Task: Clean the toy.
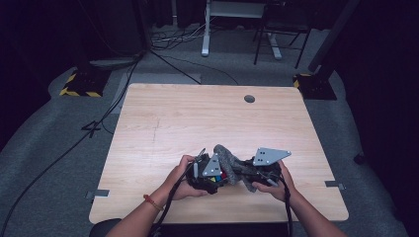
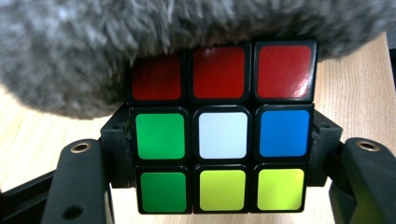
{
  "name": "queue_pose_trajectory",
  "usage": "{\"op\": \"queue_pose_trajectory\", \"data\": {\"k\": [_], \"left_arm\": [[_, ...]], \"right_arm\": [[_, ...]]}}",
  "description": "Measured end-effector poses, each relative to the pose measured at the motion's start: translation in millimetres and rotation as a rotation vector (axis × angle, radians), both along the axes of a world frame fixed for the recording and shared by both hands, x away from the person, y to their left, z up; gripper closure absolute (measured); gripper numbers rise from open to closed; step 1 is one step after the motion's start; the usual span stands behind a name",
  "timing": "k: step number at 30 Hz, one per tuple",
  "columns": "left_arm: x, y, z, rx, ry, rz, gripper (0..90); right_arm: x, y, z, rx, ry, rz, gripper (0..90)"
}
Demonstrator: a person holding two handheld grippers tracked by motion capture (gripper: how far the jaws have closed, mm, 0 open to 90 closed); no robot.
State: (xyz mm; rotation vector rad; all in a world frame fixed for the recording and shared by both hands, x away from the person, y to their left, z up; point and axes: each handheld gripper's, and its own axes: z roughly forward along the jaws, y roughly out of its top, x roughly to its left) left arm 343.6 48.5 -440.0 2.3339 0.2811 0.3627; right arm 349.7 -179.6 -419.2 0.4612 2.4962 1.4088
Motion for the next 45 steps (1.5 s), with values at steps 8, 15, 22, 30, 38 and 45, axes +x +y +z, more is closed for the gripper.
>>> {"op": "queue_pose_trajectory", "data": {"k": [8,15,22,30,38,45], "left_arm": [[0.4,4.2,5.3,-0.029,-0.018,0.008,32.9],[0.6,12.9,9.6,-0.053,-0.024,0.017,33.0],[1.4,7.9,5.9,-0.022,-0.016,0.011,33.0],[0.1,9.0,11.1,-0.042,-0.028,0.023,33.0],[0.0,15.2,15.1,-0.08,-0.032,0.017,33.0],[1.5,13.0,12.3,-0.044,-0.026,0.016,32.8]], "right_arm": [[5.2,-1.2,-5.9,-0.089,-0.023,-0.044,75.9],[7.9,-0.9,-15.2,-0.125,-0.003,-0.057,75.9],[-6.3,3.0,1.9,-0.025,-0.05,-0.003,75.9],[3.8,1.3,-9.2,-0.127,-0.04,-0.042,76.1],[7.9,-1.1,-17.8,-0.125,0.005,-0.037,76.0],[1.0,-1.2,-9.8,-0.109,-0.027,-0.041,76.2]]}}
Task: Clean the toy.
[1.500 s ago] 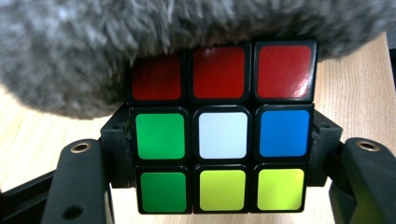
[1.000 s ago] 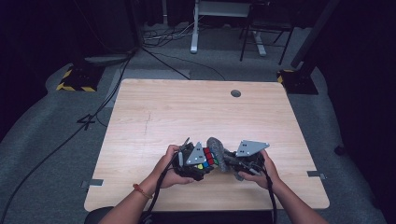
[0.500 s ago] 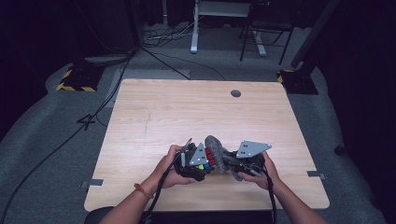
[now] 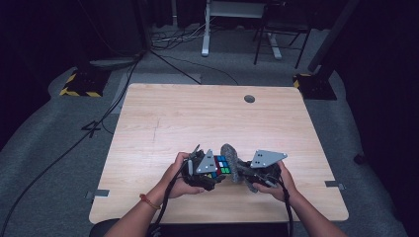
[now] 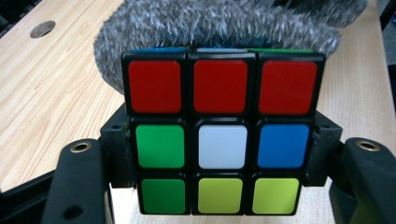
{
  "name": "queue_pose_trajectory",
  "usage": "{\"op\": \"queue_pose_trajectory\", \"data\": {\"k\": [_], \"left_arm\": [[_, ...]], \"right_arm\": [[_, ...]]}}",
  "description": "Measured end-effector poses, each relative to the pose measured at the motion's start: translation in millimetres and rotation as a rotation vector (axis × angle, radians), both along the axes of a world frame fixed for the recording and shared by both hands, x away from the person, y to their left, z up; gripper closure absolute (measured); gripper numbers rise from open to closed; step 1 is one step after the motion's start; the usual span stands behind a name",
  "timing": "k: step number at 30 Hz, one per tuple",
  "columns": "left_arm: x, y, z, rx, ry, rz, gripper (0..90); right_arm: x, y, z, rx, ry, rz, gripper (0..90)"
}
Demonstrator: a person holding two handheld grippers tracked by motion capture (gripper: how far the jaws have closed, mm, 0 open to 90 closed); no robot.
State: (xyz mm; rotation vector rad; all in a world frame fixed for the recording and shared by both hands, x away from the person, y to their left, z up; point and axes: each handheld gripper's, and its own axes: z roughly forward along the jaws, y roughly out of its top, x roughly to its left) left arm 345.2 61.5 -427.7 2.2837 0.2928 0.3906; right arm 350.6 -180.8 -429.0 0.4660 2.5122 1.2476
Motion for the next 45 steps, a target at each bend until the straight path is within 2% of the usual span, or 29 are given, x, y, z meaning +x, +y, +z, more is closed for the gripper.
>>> {"op": "queue_pose_trajectory", "data": {"k": [9,11,13,16,19,23,28,31,34,36,39,45], "left_arm": [[2.3,-3.3,-3.0,0.034,0.022,-0.001,32.8],[2.3,-4.9,-4.3,0.047,0.018,-0.005,32.7],[2.0,-6.2,-5.3,0.046,0.024,-0.004,32.7],[3.4,-7.2,-6.2,0.043,0.025,-0.008,32.8],[3.0,-10.1,-7.9,0.062,0.023,-0.004,32.8],[3.0,-11.4,-8.7,0.064,0.023,-0.003,32.8],[-0.2,-8.2,-4.6,0.044,-0.001,-0.001,33.0],[-0.7,-5.3,-2.3,0.027,-0.006,-0.002,33.1],[-0.3,-1.1,0.8,0.008,-0.004,-0.001,33.2],[-0.3,0.9,1.2,0.008,0.002,0.002,33.1],[0.6,1.7,-0.5,0.017,0.007,-0.001,33.1],[2.3,0.6,-4.3,0.032,0.016,-0.003,32.9]], "right_arm": [[-4.9,-1.5,6.9,0.004,-0.036,0.011,76.1],[-6.7,-1.8,8.3,0.017,-0.039,0.013,76.1],[-7.9,-1.7,9.8,0.015,-0.044,0.018,76.1],[-8.8,-1.6,11.7,0.039,-0.042,0.023,76.0],[-9.7,-0.2,12.4,0.045,-0.052,0.037,75.9],[-10.3,0.2,12.4,0.055,-0.051,0.047,75.8],[-9.3,-1.2,12.5,0.073,-0.038,0.045,75.4],[-5.7,-1.0,6.5,0.041,-0.026,0.034,75.3],[-3.7,3.0,-2.5,-0.039,-0.045,0.025,75.3],[-1.9,4.2,-6.4,-0.042,-0.022,0.029,75.3],[-3.0,4.7,-4.8,-0.018,-0.016,0.037,75.3],[-11.3,2.8,8.4,0.083,-0.032,0.082,75.4]]}}
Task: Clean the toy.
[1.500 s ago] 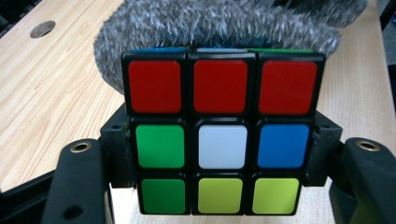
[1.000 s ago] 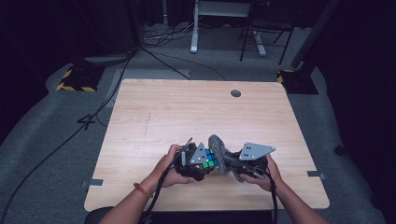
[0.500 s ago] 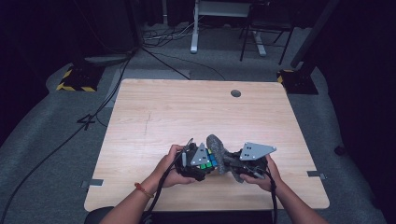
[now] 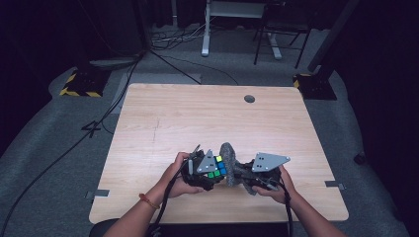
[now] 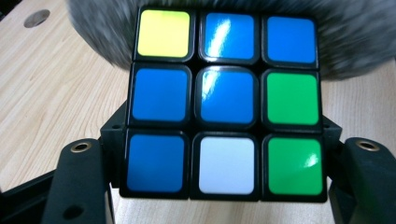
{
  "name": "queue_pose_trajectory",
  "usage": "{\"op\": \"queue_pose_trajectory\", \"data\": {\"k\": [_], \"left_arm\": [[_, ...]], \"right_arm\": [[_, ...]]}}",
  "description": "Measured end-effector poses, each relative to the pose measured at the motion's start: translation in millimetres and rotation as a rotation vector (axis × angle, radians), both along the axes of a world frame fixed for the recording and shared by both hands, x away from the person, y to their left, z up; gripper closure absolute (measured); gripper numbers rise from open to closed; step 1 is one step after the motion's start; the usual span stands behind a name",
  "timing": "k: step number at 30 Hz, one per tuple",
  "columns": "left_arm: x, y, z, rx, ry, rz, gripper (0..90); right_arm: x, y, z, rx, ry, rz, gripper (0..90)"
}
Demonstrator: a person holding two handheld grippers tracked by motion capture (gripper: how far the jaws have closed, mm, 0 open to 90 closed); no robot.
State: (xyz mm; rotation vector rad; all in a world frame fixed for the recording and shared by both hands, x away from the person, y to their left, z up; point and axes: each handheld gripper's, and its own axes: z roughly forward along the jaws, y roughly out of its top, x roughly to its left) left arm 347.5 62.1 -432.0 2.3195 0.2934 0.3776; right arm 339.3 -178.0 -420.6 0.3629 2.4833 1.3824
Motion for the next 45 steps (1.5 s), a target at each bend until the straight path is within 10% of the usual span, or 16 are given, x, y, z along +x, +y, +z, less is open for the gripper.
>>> {"op": "queue_pose_trajectory", "data": {"k": [10,18,29,39,45], "left_arm": [[-2.0,-3.8,-1.4,0.018,-0.013,0.004,33.0],[-4.8,0.9,5.6,-0.023,-0.029,-0.003,33.1],[-3.9,0.4,0.4,0.001,-0.018,-0.014,33.1],[-6.9,1.2,5.0,-0.025,-0.031,-0.037,33.1],[-4.9,2.5,3.4,-0.023,-0.021,-0.033,33.1]], "right_arm": [[-2.0,1.2,1.9,-0.014,-0.022,0.016,75.2],[10.5,-0.9,-15.3,-0.125,0.007,-0.024,75.2],[-2.8,0.8,1.8,-0.004,-0.014,0.04,75.2],[10.3,1.2,-14.8,-0.151,0.012,-0.012,74.9],[9.5,-0.8,-11.4,-0.103,0.038,0.001,74.8]]}}
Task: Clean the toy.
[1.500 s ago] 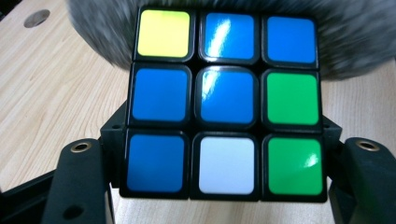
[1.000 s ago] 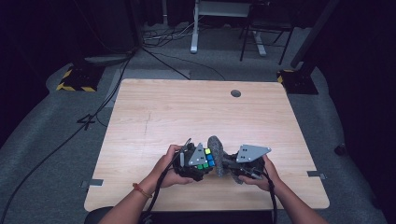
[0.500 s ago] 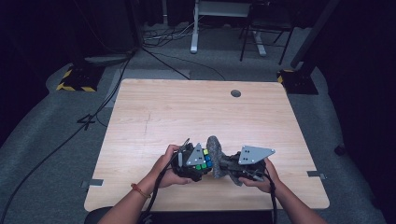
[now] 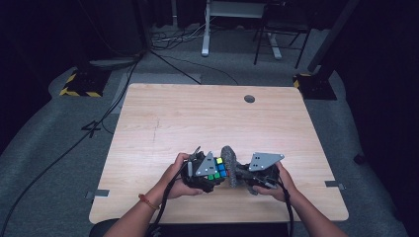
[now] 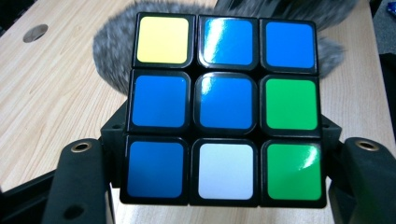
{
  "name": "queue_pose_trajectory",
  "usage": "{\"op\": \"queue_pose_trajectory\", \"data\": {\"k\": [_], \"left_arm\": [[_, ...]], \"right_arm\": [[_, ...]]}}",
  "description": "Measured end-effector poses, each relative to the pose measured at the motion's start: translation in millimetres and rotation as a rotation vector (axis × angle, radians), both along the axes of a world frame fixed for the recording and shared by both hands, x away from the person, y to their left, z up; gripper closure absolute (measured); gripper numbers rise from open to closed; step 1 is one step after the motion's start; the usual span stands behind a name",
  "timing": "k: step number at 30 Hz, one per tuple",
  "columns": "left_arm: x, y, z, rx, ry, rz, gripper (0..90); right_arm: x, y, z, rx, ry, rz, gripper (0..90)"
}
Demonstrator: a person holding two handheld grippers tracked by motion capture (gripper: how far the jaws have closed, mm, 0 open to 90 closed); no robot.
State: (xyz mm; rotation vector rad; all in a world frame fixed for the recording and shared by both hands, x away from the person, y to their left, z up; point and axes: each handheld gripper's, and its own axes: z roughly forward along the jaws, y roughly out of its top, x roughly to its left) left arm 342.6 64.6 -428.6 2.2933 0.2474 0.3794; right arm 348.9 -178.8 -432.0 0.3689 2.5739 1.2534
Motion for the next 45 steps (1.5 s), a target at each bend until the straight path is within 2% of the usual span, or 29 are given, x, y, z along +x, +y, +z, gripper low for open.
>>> {"op": "queue_pose_trajectory", "data": {"k": [4,6,8,10,12,15,17,21,24,29,33,35,39,43,45], "left_arm": [[1.2,-1.2,-2.4,0.015,0.003,0.002,33.1],[-0.3,-2.4,-3.4,0.022,-0.006,0.007,33.1],[-1.0,-2.0,-3.1,0.007,-0.009,0.004,33.1],[-2.3,-2.1,-2.4,-0.005,-0.012,-0.002,33.1],[-2.9,-2.6,-0.2,-0.02,-0.016,-0.009,33.1],[-3.3,-3.0,0.8,-0.022,-0.018,-0.01,33.1],[-2.3,-1.6,0.4,-0.033,-0.006,-0.016,33.0],[1.4,1.6,-0.9,-0.049,0.032,-0.029,32.7],[2.3,-0.6,-4.4,-0.021,0.048,-0.033,32.5],[1.2,-5.9,-6.7,0.006,0.042,-0.019,32.5],[1.9,-11.4,-9.4,0.04,0.031,-0.01,32.5],[1.2,-13.1,-9.7,0.049,0.018,0.014,32.6],[2.1,-11.8,-6.2,0.03,0.001,0.035,33.0],[1.6,-3.8,2.1,-0.028,-0.02,0.039,33.0],[1.3,1.4,6.9,-0.074,-0.01,0.022,33.0]], "right_arm": [[-6.4,-1.3,9.6,0.086,-0.007,0.03,74.7],[-9.2,-0.5,13.0,0.109,-0.011,0.033,74.7],[-9.7,0.6,12.3,0.087,-0.02,0.029,74.4],[-7.0,-0.1,9.9,0.075,-0.009,0.02,74.3],[-3.3,1.4,3.5,-0.002,-0.028,-0.017,74.3],[0.8,2.0,-4.8,-0.035,-0.005,-0.029,74.3],[0.8,1.6,-4.6,-0.02,0.0,-0.028,74.4],[-4.5,0.2,2.9,0.037,-0.023,-0.013,74.5],[-9.3,1.5,8.0,0.064,-0.046,0.005,74.4],[-14.4,3.8,13.2,0.083,-0.072,0.023,74.4],[-15.0,5.2,14.5,0.09,-0.074,0.021,74.4],[-15.0,6.3,13.9,0.075,-0.084,0.012,74.4],[-7.9,3.0,11.3,0.061,-0.066,-0.018,74.0],[1.1,-0.9,-0.5,-0.001,-0.038,-0.06,74.0],[4.0,-1.9,-4.0,-0.026,-0.024,-0.063,74.0]]}}
